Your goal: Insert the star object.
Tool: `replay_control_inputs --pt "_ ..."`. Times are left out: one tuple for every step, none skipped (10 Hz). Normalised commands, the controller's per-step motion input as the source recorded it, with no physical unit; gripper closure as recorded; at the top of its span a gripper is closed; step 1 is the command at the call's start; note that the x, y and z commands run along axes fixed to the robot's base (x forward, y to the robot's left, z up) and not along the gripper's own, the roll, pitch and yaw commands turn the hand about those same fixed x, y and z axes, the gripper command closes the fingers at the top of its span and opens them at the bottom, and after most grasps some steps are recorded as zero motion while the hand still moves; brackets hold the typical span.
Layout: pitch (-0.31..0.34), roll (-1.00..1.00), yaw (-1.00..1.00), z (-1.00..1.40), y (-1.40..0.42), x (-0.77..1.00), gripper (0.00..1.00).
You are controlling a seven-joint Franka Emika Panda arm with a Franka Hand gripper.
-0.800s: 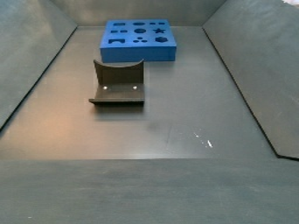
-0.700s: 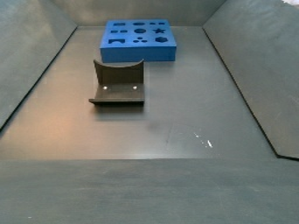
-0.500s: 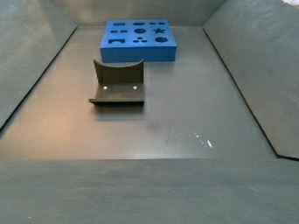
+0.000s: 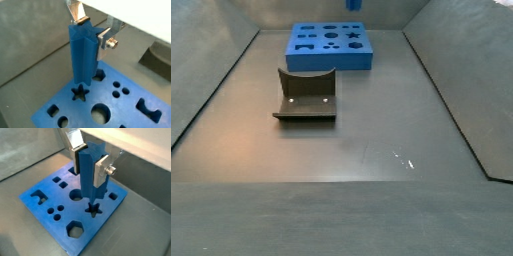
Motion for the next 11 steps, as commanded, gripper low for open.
replay_control_inputs --pt "-0.046 0.21 -0.02 -0.89 -0.11 0.06 1.00" --pt "0.000 0.29 0.00 -0.81 -0.12 0.00 1.00" --pt "0.000 0.35 0.00 -0.69 -0.10 -0.03 1.00" --pt "0.000 0.35 0.01 -0.66 -0.06 -0.12 1.00" --pt "-0.019 0.25 0.00 -0.58 -0.03 -0.09 1.00" --pt "-0.026 0.15 0.00 -0.49 0.00 -0.07 1.00" --pt "-0.009 0.13 0.00 -0.48 0.00 -0.01 1.00" --pt "0.000 0.06 0.00 -0.48 -0.01 0.02 1.00" --pt "-0.004 0.00 -0.06 -0.43 -0.10 0.18 1.00" --pt "-0.013 -0.05 -0.13 -0.38 -0.19 0.19 1.00" --pt "-0.061 -0.17 -0.17 -0.33 -0.13 0.11 1.00"
